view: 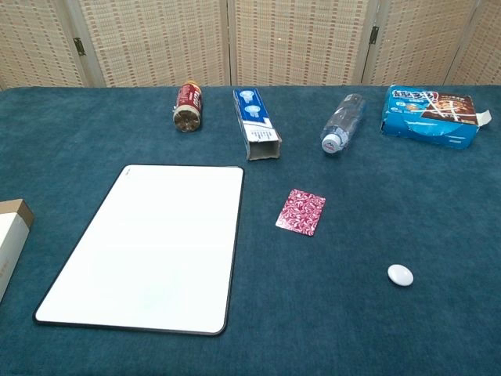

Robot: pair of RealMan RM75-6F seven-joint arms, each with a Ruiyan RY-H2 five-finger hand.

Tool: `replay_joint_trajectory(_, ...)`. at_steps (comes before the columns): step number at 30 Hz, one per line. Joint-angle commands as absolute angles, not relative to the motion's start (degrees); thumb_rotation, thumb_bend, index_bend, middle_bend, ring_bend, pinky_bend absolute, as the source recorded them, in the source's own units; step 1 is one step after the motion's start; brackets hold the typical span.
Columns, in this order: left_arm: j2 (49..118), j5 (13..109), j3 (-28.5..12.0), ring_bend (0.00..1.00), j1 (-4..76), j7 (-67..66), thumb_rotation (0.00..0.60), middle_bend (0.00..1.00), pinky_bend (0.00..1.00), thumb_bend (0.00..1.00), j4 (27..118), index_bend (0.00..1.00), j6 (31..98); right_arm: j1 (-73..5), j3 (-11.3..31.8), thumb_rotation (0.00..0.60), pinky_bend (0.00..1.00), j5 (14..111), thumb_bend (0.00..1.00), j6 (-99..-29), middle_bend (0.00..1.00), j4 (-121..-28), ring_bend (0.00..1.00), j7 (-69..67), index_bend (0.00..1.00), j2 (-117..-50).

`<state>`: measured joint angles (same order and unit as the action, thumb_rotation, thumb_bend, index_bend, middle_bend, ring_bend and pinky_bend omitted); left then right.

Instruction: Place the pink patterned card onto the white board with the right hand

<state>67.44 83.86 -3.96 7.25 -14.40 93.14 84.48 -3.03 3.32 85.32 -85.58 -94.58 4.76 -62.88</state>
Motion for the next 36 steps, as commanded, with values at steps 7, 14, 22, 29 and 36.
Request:
replay_joint_trajectory(7,67.6,83.77,-4.08,0.05,7.38,-15.25,0.6,0.05,0.0,0.21,93.76,0.11,84.73,-3.37,3.39,0.6,0.0,85.63,0.33,-85.18,0.16,-94.35,0.11,4.28,0.04,-62.73)
replay_joint_trajectory(14,67.26,83.74,-3.87,0.05,6.92,-15.08,0.6,0.05,0.0,0.21,94.22,0.12,85.33,-3.51,3.04,0.6,0.0,86.78,0.33,-85.27,0.16,-94.17,0.11,3.77,0.04,-62.83)
replay_joint_trajectory(22,66.52,83.37,-3.78,0.06,6.13,-13.7,0.6,0.06,0.0,0.21,93.87,0.12,86.11,-5.43,2.03,0.6,0.0,89.5,0.34,-82.64,0.16,-94.9,0.11,5.56,0.04,-62.77)
replay_joint_trajectory(29,66.08,83.31,-3.42,0.06,5.57,-12.21,0.6,0.06,0.0,0.21,93.3,0.13,86.25,-11.7,2.7,0.6,0.0,92.83,0.33,-75.35,0.14,-98.59,0.09,11.47,0.07,-62.5)
replay_joint_trajectory(36,65.57,83.3,-3.13,0.06,4.67,-10.61,0.6,0.07,0.0,0.21,93.13,0.13,87.05,-20.39,4.89,0.6,0.0,92.65,0.34,-64.24,0.06,-100.4,0.0,17.19,0.13,-64.87)
